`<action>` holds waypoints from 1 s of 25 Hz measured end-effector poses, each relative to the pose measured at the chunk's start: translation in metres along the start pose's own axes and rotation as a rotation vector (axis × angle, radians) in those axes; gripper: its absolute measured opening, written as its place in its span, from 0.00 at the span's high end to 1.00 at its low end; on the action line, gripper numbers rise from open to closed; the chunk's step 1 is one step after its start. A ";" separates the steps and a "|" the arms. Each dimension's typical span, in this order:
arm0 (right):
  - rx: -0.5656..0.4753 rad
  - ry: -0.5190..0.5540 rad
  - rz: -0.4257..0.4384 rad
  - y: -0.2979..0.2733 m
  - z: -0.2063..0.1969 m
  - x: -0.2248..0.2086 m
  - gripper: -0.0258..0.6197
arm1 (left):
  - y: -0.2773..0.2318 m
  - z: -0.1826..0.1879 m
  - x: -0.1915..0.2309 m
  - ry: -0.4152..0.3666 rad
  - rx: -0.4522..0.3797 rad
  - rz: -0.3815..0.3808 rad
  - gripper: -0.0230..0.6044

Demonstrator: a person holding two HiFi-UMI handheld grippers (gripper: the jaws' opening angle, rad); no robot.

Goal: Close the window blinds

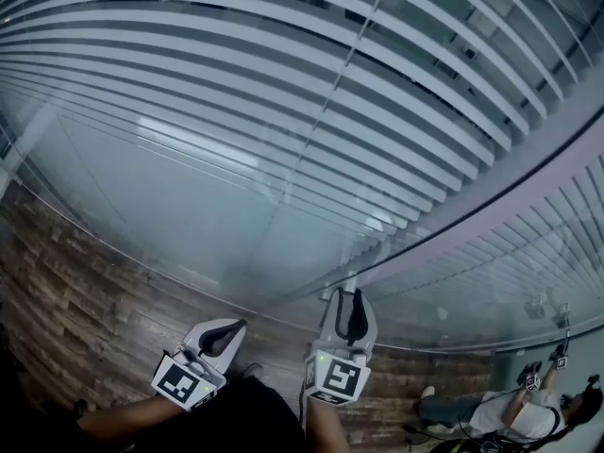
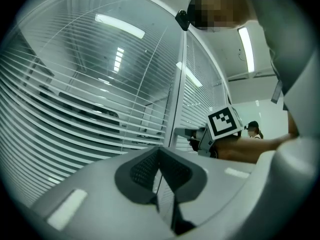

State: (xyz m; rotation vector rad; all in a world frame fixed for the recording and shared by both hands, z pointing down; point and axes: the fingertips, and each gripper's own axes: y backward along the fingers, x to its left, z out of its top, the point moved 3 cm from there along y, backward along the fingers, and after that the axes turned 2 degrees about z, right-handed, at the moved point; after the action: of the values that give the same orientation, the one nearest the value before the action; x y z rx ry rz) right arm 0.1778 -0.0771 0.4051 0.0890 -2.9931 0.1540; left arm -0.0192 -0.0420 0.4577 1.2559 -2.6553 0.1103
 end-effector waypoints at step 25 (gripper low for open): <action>-0.044 -0.221 0.125 0.002 0.000 -0.007 0.74 | -0.012 0.003 -0.024 -0.064 0.011 -0.109 0.97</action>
State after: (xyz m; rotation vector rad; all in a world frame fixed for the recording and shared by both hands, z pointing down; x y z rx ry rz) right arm 0.1846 -0.0746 0.4040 -0.0917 -3.2213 0.0979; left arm 0.0039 -0.0320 0.4494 1.4285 -2.6356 0.0695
